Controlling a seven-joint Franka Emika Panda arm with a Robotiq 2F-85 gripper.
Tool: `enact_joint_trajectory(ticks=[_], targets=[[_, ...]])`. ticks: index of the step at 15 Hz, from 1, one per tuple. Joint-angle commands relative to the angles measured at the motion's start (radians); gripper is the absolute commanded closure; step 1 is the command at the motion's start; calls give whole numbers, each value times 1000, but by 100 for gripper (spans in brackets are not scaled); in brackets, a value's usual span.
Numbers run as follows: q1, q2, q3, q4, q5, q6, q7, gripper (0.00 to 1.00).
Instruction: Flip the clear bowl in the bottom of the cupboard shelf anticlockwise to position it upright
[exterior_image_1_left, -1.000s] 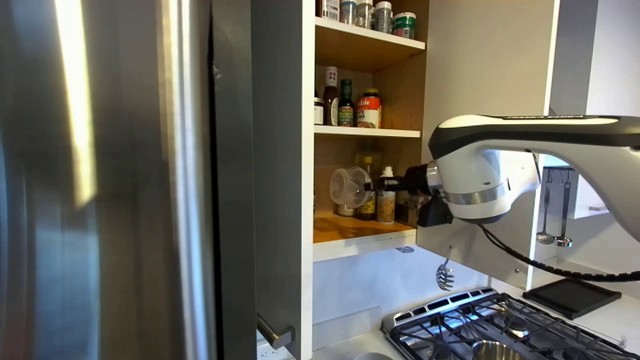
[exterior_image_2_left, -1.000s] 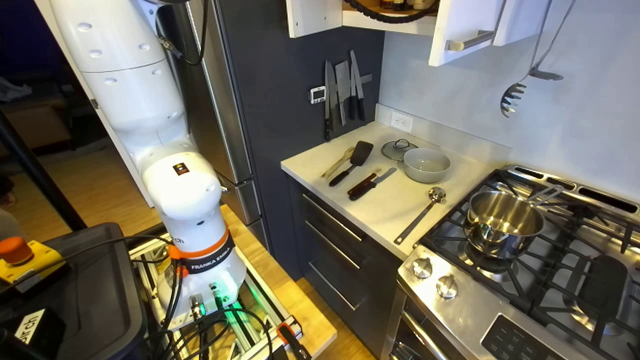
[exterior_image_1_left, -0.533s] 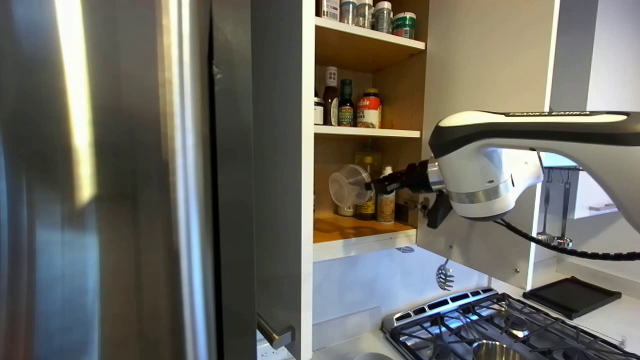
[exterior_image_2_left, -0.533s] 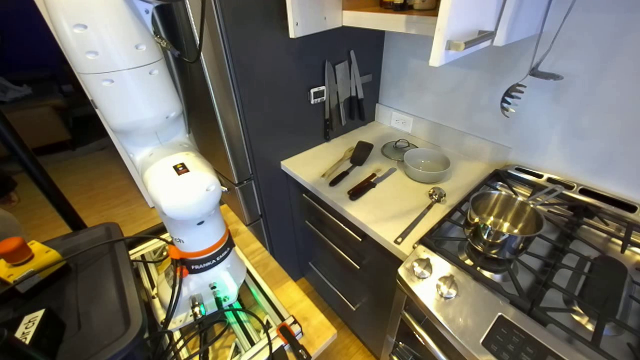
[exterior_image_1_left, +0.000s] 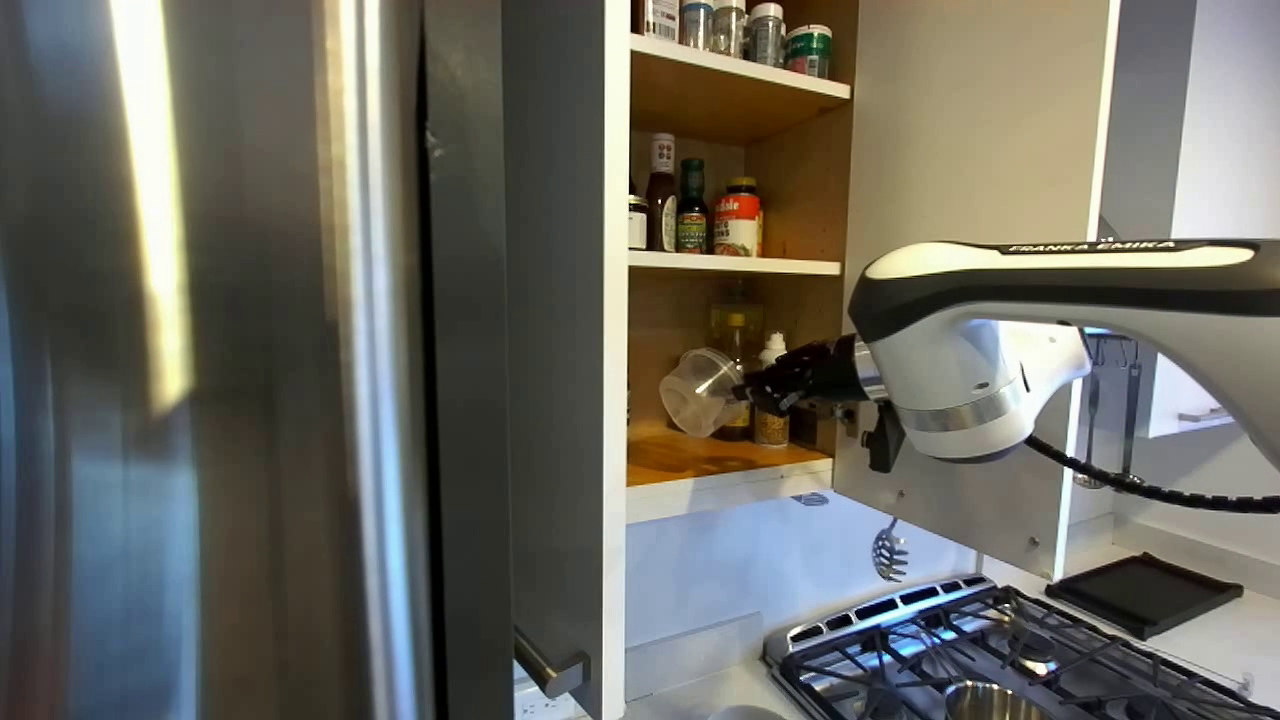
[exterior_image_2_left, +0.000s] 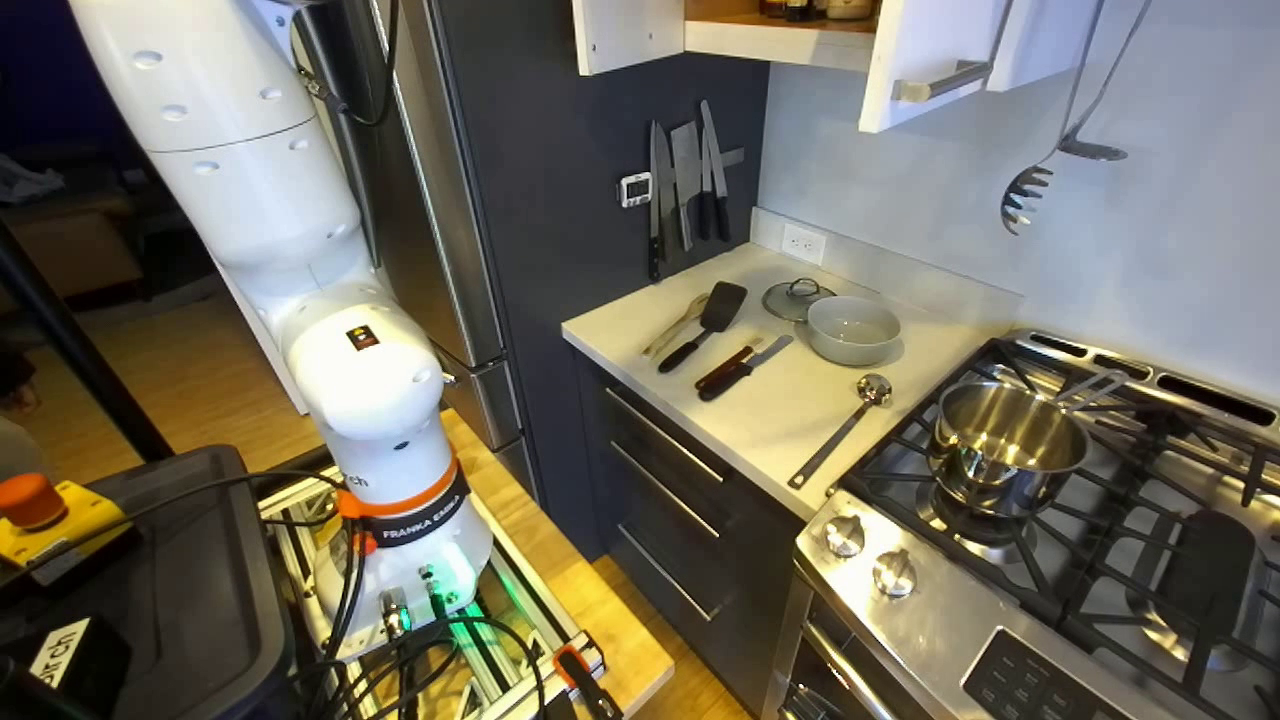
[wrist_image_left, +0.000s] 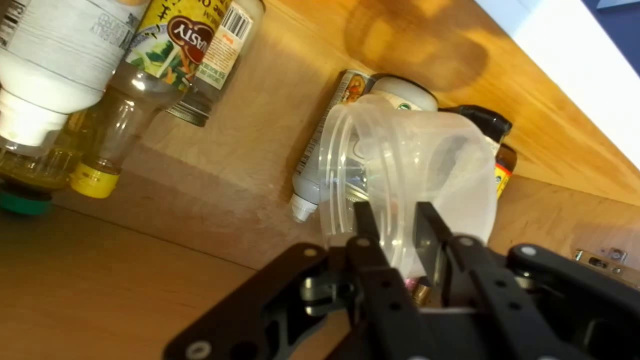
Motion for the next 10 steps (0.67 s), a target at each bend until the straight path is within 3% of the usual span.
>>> enact_joint_trajectory(ticks=[1, 2, 10], targets=[[0, 0, 1, -1, -1, 2, -2, 75], [0, 0, 1, -1, -2, 2, -2, 94], [8, -3, 14, -15, -32, 8, -224, 94]])
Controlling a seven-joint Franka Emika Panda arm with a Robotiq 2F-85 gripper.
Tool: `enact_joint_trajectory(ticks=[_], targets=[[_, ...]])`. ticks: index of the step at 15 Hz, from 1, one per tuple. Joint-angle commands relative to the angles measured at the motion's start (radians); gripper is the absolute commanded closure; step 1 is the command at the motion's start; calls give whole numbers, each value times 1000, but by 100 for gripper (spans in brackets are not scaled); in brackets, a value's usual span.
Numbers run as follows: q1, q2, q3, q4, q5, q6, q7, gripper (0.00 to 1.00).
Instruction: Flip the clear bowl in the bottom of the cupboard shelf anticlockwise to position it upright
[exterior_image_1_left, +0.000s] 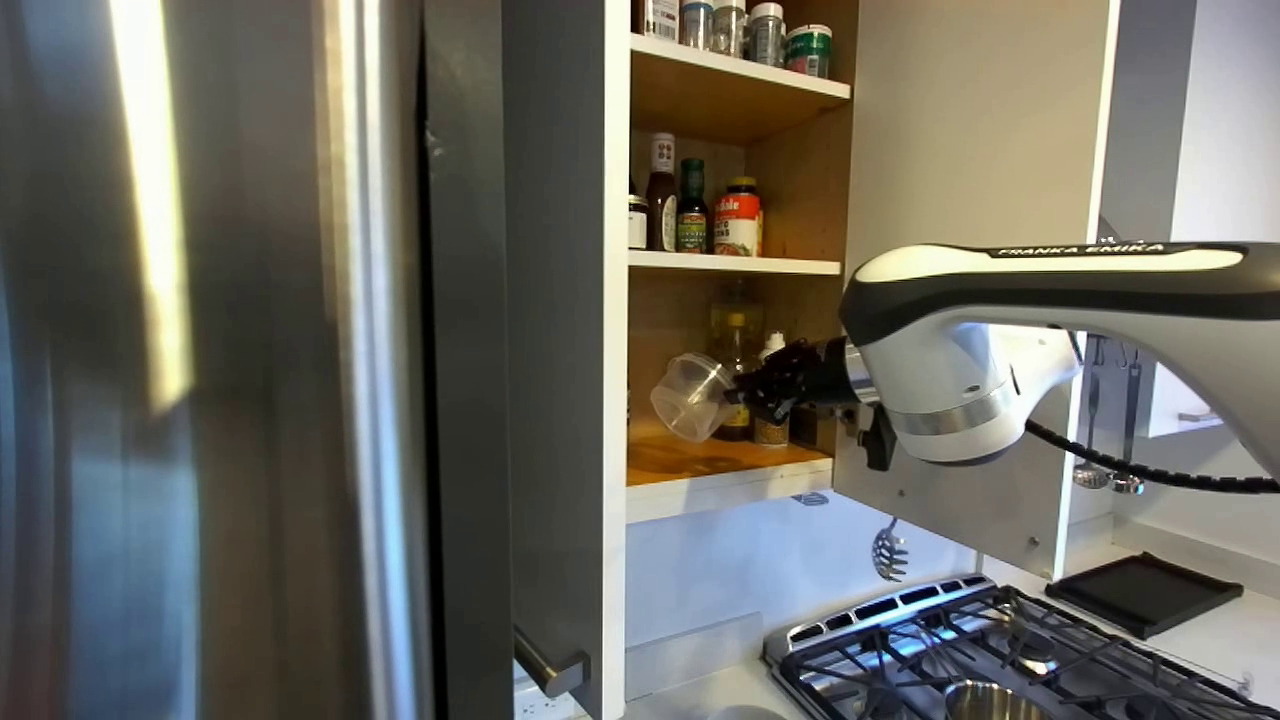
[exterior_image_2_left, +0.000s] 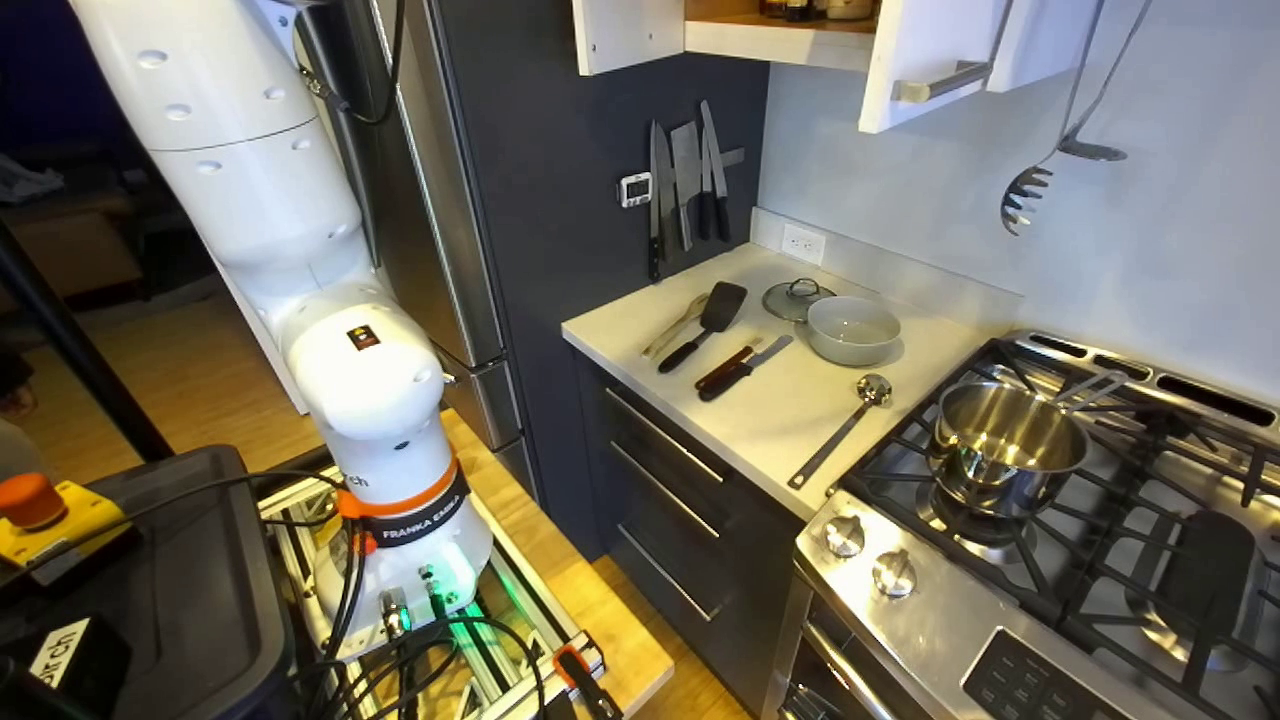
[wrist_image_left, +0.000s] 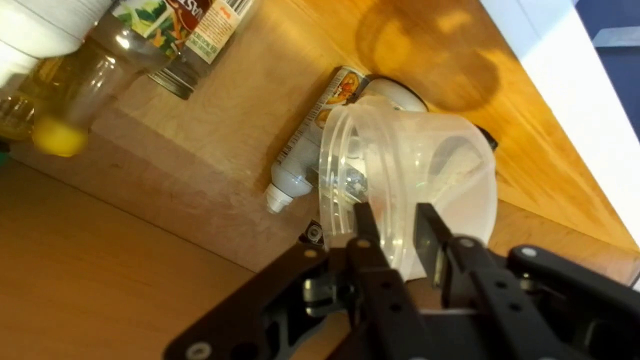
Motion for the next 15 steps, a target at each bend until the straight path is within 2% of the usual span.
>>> enact_joint_trajectory(ticks=[1, 9, 15], targets=[[2, -9, 3, -19, -30, 9, -101, 94], [15, 18, 19, -14, -14, 104, -395, 94], [12, 39, 30, -22, -18, 146, -530, 94]])
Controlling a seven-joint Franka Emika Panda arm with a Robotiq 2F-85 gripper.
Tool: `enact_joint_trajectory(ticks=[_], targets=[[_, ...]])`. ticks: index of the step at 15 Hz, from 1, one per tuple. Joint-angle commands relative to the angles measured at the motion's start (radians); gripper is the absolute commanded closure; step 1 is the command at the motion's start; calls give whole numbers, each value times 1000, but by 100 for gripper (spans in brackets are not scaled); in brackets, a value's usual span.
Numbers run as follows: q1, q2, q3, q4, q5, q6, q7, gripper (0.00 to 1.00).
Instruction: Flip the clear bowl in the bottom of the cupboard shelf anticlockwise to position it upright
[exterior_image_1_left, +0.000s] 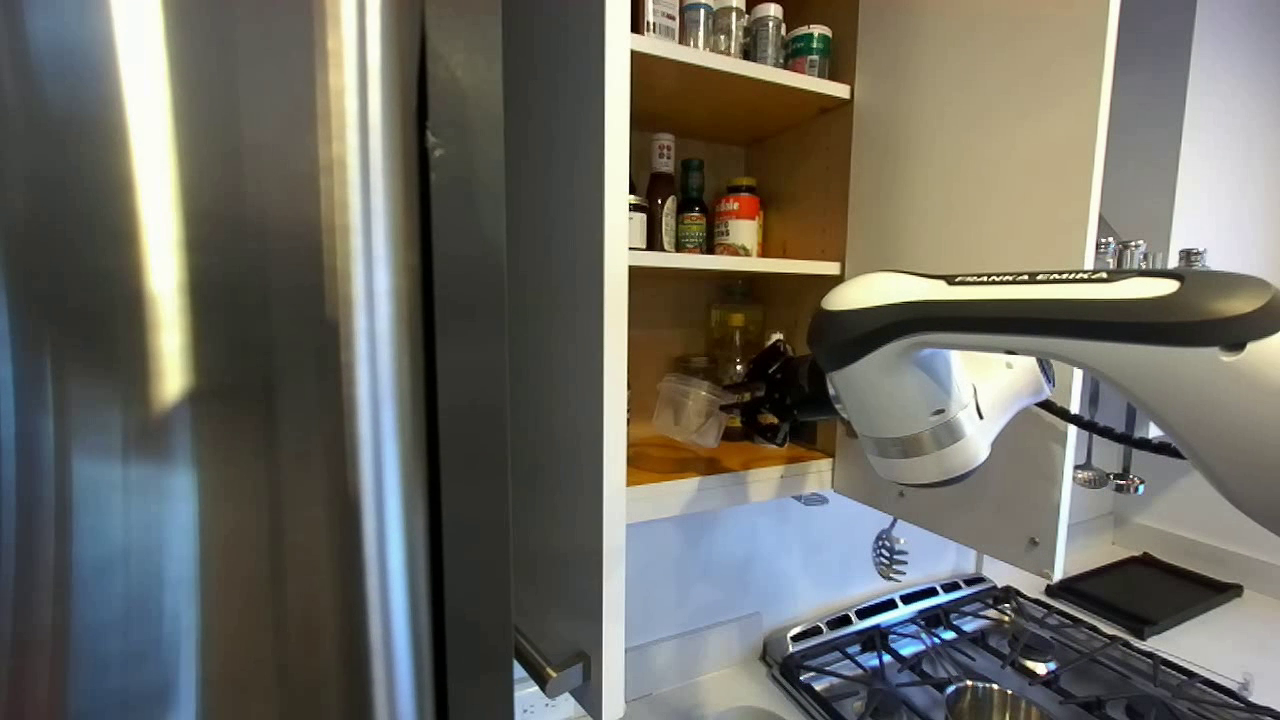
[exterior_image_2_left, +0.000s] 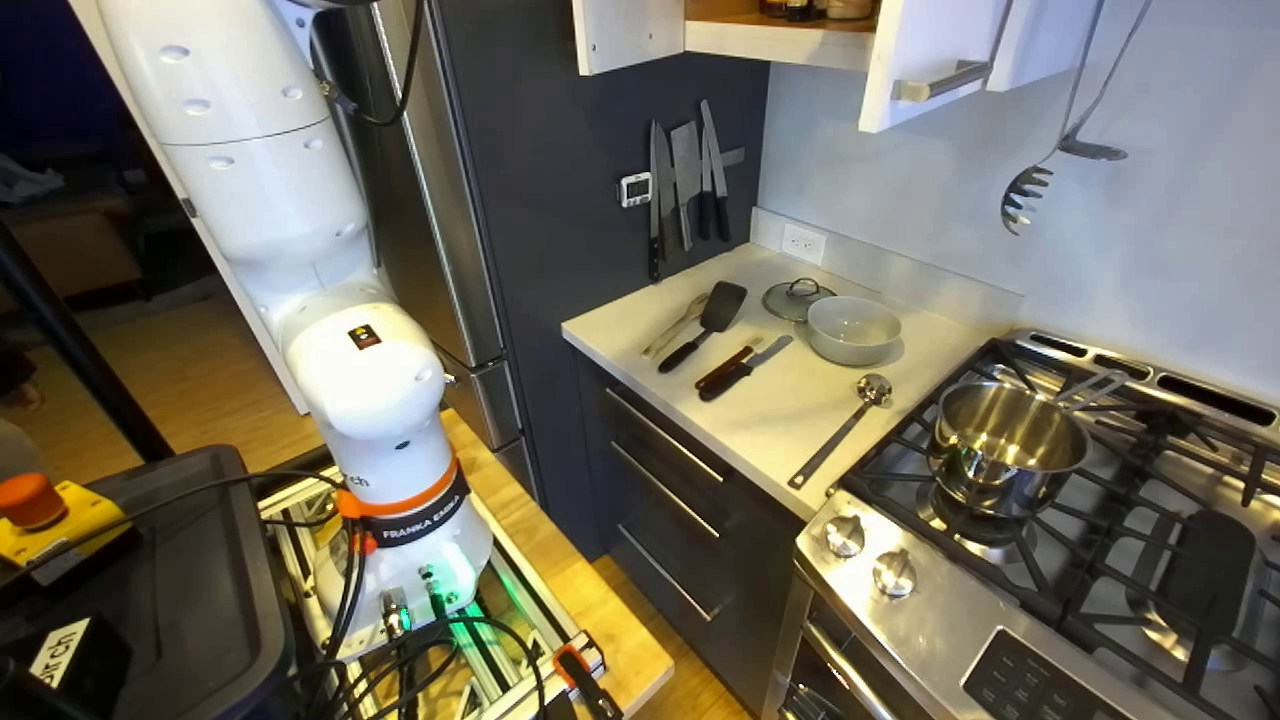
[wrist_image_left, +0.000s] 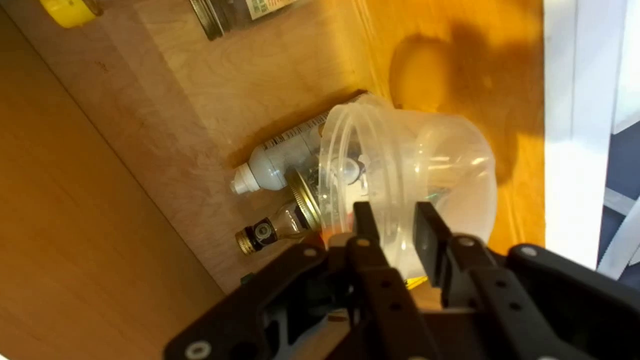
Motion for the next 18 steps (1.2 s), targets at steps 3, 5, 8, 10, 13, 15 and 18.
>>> enact_joint_trajectory(ticks=[3, 5, 8, 10, 13, 15, 18], targets=[[2, 2, 0, -20, 8, 43, -135, 94], [2, 2, 0, -22, 13, 40, -173, 94], [0, 3, -1, -30, 16, 39, -222, 94], [-2, 2, -3, -40, 12, 39, -246, 94], [-4, 1, -6, -54, 11, 41, -284, 94], [-6, 1, -6, -57, 17, 43, -311, 94], [-8, 0, -9, -65, 17, 40, -340, 94]])
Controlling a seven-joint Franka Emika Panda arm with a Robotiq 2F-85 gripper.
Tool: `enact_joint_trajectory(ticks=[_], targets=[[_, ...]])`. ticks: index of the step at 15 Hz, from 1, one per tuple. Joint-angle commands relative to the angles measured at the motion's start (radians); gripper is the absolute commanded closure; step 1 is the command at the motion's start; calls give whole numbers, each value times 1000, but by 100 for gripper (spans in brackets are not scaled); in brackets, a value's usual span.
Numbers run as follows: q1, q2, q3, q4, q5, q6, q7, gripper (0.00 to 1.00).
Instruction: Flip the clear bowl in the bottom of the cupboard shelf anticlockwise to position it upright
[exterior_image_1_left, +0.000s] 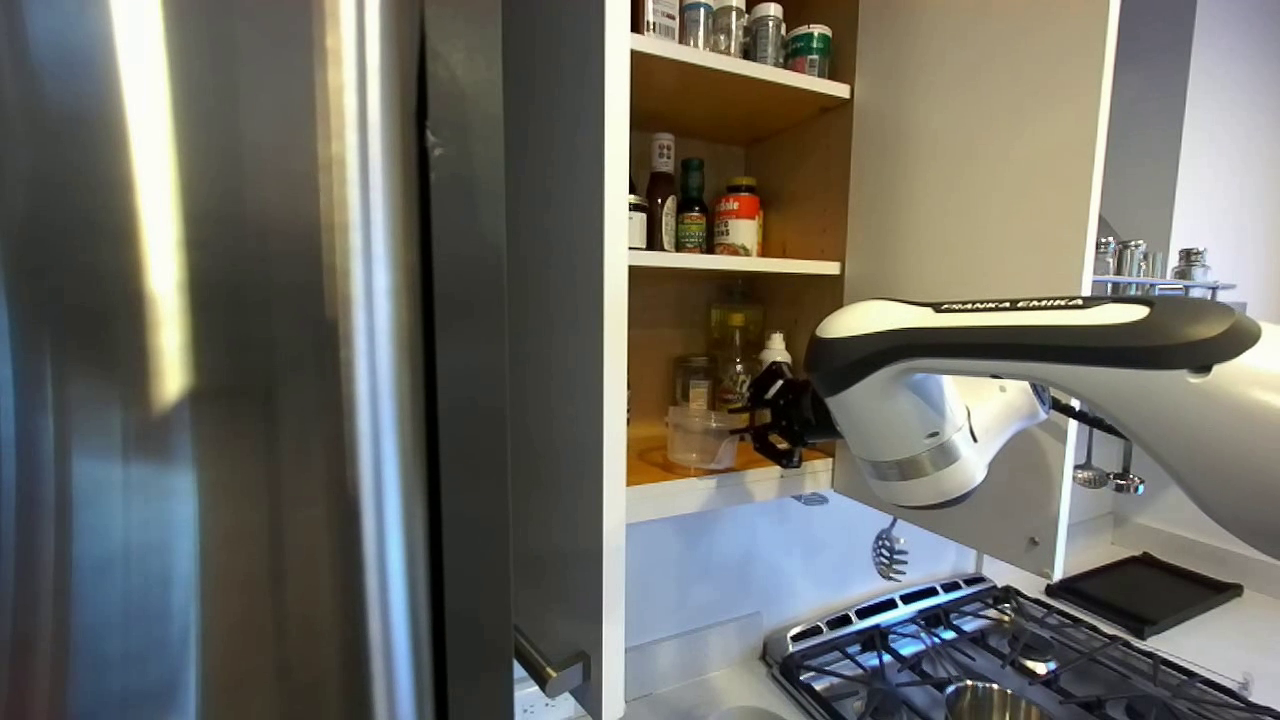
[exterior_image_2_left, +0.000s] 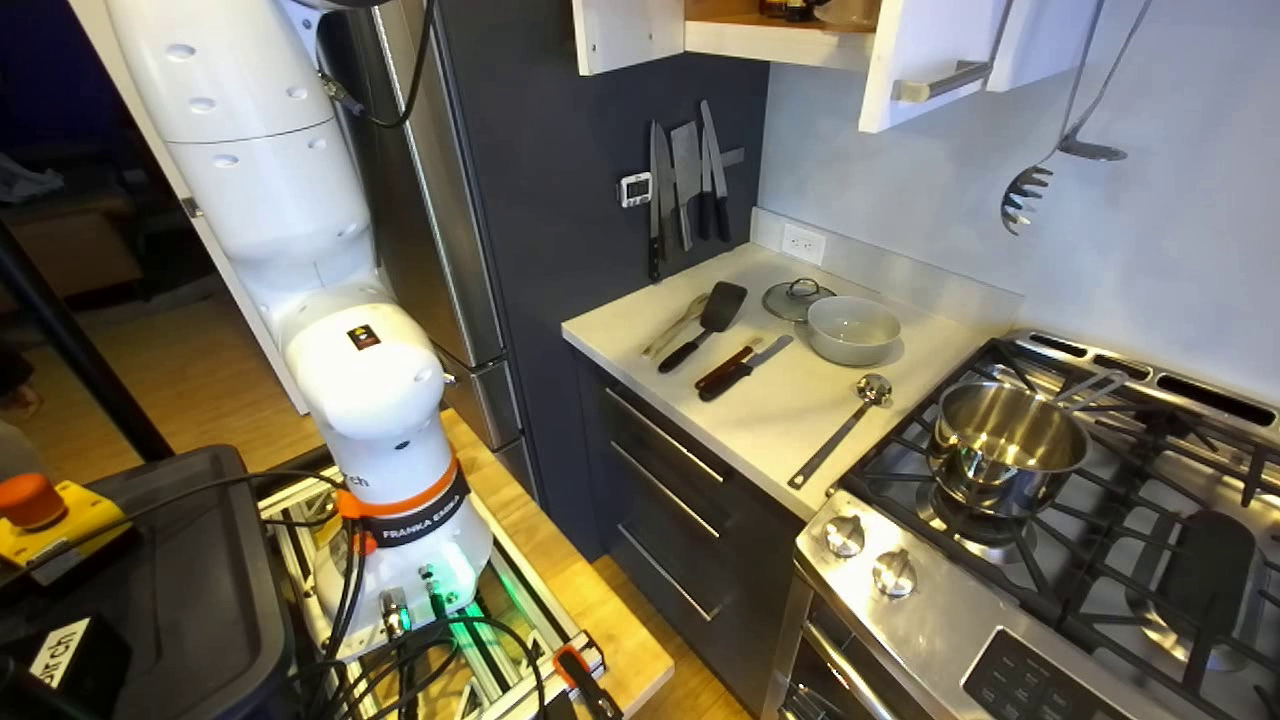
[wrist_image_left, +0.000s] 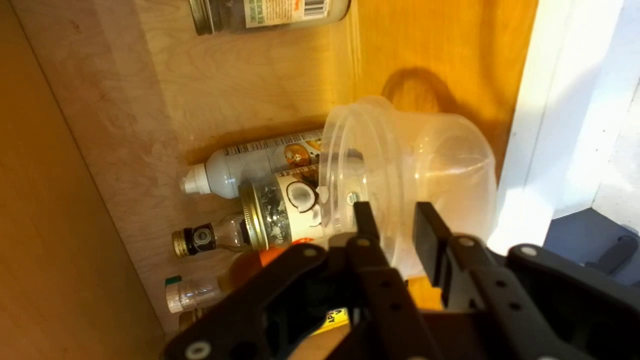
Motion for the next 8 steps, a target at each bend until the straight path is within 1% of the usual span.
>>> enact_joint_trajectory(ticks=[1, 8], targets=[[-1, -15, -3, -30, 13, 16, -57, 94], [-3, -13, -4, -33, 11, 11, -94, 94]])
